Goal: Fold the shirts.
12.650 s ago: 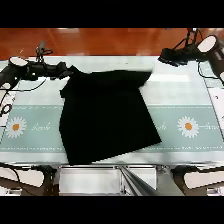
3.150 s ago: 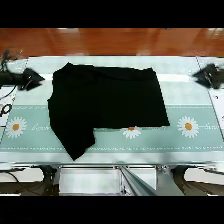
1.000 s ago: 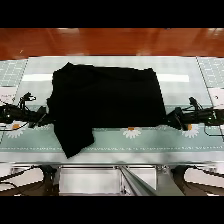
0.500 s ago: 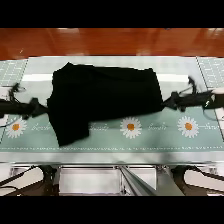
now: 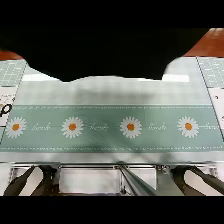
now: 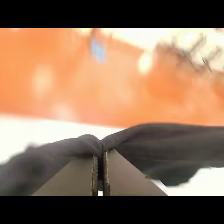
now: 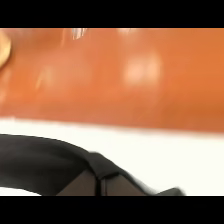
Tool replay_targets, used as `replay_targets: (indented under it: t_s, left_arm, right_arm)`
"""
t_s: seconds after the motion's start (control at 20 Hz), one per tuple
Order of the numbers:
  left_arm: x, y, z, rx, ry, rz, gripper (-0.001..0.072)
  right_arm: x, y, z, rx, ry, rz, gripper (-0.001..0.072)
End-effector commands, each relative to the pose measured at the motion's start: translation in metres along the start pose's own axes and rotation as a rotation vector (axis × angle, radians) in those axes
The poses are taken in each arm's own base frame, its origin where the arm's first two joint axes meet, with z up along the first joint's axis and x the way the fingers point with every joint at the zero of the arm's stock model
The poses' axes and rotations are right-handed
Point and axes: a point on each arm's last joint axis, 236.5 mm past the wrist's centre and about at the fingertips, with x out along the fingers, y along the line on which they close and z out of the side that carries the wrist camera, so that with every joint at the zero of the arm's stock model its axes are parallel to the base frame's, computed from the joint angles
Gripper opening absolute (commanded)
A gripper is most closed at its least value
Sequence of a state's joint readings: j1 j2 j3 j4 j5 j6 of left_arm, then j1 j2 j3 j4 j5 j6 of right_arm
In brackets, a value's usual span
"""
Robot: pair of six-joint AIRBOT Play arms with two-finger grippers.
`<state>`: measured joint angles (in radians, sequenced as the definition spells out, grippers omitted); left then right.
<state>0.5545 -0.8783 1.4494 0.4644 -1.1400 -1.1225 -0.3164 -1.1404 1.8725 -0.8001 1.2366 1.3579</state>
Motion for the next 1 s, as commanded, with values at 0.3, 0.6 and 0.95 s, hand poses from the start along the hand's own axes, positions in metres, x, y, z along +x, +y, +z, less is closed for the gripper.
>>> replay_targets:
  t_s: [0.3,0.6,0.95]
  left_arm:
    - [-0.172,-0.176,0.071,0.425,-0.414,0.196,0.0021]
    - [-0.249,-0.150,0.038,0.349,-0.402,0.370,0.0021]
    - [-0.112,-0.016,-0.046,0.152,0.045,0.451,0.0021]
  right_arm:
    - [-0.230,0.112,0.029,-0.307,-0.355,-0.323,0.0022]
    - [-0.265,0.119,-0.018,-0.294,-0.312,-0.396,0.0022]
    - [-0.128,0.024,-0.107,-0.076,0.125,-0.296,0.0022]
